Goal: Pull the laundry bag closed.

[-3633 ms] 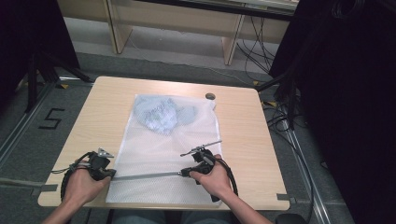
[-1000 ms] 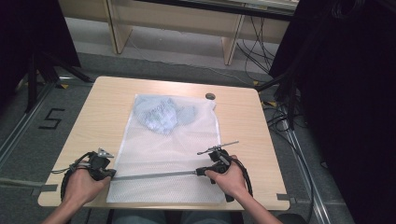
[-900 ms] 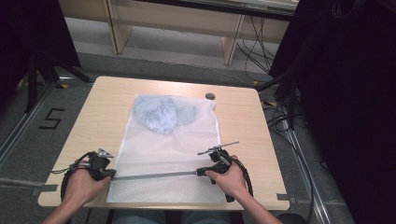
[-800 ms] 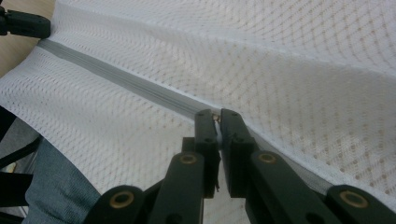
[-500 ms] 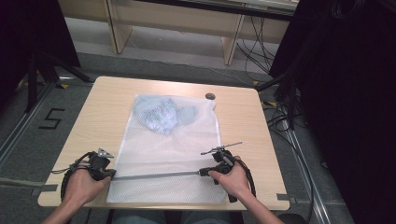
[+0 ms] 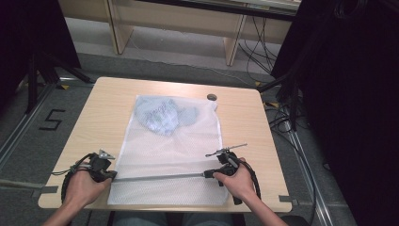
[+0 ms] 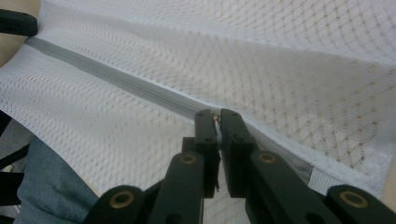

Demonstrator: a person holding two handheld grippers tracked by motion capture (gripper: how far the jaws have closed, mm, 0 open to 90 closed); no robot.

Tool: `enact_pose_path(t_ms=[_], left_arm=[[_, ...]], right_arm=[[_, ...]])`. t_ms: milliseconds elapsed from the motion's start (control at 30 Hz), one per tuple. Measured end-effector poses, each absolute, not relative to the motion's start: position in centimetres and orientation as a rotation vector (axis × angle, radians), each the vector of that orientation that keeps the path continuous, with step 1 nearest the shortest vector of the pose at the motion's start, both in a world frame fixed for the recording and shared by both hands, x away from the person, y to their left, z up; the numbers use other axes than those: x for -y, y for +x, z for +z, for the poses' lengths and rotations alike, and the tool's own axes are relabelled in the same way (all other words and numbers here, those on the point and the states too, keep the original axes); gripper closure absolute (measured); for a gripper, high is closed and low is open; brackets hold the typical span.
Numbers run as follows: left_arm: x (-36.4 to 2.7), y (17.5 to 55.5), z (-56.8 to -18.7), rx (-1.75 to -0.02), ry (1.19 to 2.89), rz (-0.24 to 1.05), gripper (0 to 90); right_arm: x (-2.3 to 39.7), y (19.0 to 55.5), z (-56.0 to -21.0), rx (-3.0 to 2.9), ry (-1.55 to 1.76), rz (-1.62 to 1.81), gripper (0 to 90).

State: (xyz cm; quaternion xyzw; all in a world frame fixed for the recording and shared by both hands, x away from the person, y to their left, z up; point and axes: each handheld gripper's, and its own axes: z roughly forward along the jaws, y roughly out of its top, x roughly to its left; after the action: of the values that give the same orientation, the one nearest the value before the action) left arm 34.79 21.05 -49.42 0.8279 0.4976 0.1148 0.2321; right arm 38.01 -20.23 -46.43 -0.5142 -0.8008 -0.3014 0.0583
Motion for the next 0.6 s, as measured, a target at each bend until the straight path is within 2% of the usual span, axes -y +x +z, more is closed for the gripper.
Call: enact_pose_path(t_ms=[33,600], left_arm=[[-20.94,34.76,-49.64,-1.373,2.240,0.334,90.0],[-21.11,34.87,-49.49,-1.363,2.265,0.321,90.0]], right_arm=[[20.43,38.10,-46.52,2.455,-1.549,-0.915,86.9],[21.34,38.15,-46.61,2.440,-1.561,-0.904,86.9]])
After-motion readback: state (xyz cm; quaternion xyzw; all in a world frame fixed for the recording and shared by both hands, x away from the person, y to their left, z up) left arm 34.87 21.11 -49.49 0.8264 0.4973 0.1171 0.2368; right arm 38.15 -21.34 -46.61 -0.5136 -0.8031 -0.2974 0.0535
